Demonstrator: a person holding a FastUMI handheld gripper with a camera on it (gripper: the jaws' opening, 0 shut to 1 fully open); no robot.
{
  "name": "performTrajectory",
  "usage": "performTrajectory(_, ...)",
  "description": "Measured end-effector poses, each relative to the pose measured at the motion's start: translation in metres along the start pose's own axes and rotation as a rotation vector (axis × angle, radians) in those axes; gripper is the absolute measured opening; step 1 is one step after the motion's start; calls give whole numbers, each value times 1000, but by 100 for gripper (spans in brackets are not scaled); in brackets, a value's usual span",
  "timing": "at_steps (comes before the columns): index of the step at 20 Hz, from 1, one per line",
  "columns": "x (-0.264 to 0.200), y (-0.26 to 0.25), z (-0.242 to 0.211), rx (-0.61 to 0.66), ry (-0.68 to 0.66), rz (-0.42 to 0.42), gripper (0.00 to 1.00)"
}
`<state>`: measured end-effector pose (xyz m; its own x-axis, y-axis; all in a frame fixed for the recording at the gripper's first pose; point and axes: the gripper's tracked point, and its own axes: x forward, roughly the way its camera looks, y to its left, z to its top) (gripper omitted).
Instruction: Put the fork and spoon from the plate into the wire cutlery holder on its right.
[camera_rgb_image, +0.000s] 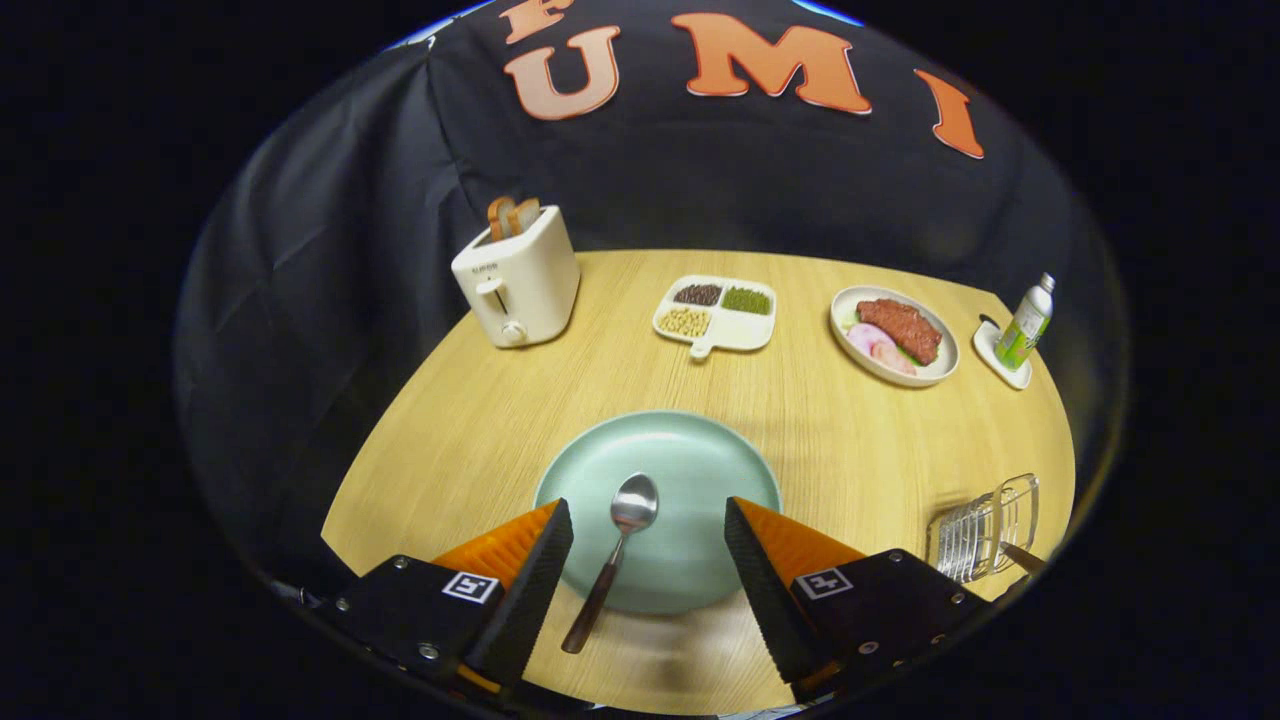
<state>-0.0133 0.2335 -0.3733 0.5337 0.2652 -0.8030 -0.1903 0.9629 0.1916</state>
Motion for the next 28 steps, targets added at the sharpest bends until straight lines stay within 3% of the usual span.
performTrajectory(7,39,23,-56,22,329,41,89)
performTrajectory(11,53,28,-77,37,460,26,76)
performTrajectory(14,59,24,-92,29,533,-16,55)
performTrajectory(17,61,17,-90,12,545,-45,34)
performTrajectory(18,62,15,-89,21,548,-44,21)
performTrajectory(20,63,14,-89,16,551,-18,8)
performTrajectory(24,50,8,-79,9,498,18,4)
performTrajectory(28,21,-12,-58,83,428,29,4)
